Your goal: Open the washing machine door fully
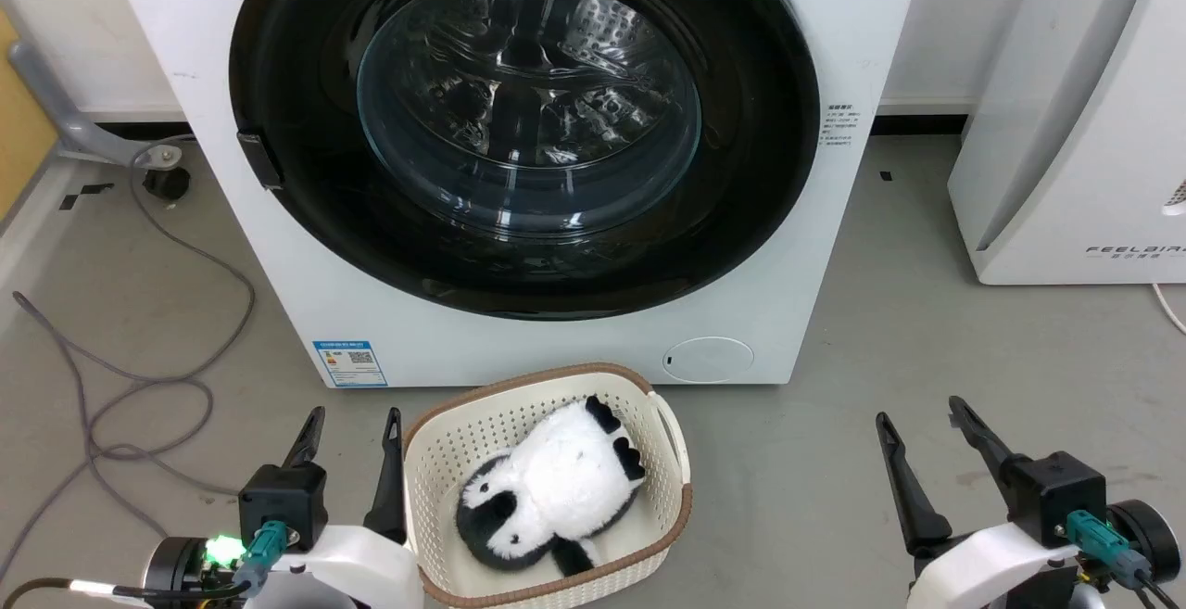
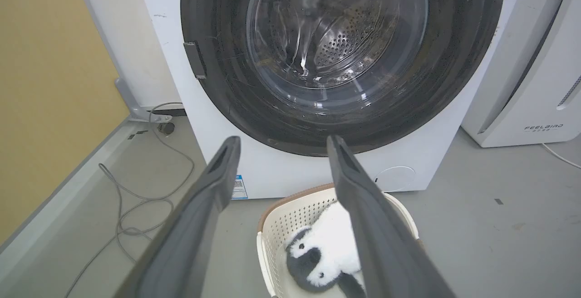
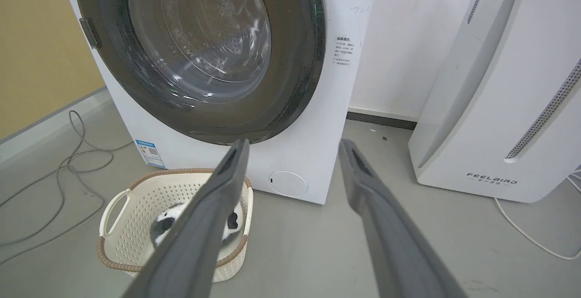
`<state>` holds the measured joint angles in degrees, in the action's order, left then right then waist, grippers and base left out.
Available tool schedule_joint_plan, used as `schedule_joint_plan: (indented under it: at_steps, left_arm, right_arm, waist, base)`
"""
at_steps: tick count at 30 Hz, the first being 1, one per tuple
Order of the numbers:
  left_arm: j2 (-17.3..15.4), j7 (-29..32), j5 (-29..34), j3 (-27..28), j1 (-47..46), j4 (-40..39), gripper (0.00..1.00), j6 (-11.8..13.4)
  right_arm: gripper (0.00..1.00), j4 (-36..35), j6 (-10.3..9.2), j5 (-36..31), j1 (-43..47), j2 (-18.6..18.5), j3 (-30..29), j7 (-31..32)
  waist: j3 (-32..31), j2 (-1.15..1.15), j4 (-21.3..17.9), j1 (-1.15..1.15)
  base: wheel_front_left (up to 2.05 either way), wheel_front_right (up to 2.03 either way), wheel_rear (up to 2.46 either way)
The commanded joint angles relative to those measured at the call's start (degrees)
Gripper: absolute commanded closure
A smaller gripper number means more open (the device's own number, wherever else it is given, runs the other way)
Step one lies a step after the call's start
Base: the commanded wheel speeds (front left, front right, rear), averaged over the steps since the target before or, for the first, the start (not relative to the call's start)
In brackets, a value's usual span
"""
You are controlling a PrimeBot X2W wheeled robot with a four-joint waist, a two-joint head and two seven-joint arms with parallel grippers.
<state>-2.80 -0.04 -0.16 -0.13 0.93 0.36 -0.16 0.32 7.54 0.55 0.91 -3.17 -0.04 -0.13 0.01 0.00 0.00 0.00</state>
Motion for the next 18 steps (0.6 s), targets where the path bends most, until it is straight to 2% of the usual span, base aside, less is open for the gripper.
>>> schedule_joint_plan:
  at_steps: [1, 18]
  left_arm:
    - [0.00, -0.51, -0.05, -0.21, 0.04, 0.16, 0.00, 0.18]
    - [-0.03, -2.54, -0.23, -1.49, 0.15, 0.56, 0.00, 0.79]
  right_arm:
    - [0.00, 0.13, 0.00, 0.27, 0.10, 0.01, 0.00, -0.50]
    - [0.00, 0.61, -0.01, 2.83, -0.38, -1.21, 0.33, -2.52]
  waist:
    - [0.02, 0.00, 0.00, 0.00]
    - [0.50, 0.00, 0.08, 0.00]
  base:
    - [0.00, 0.00, 0.00]
    - [0.00, 0.00, 0.00]
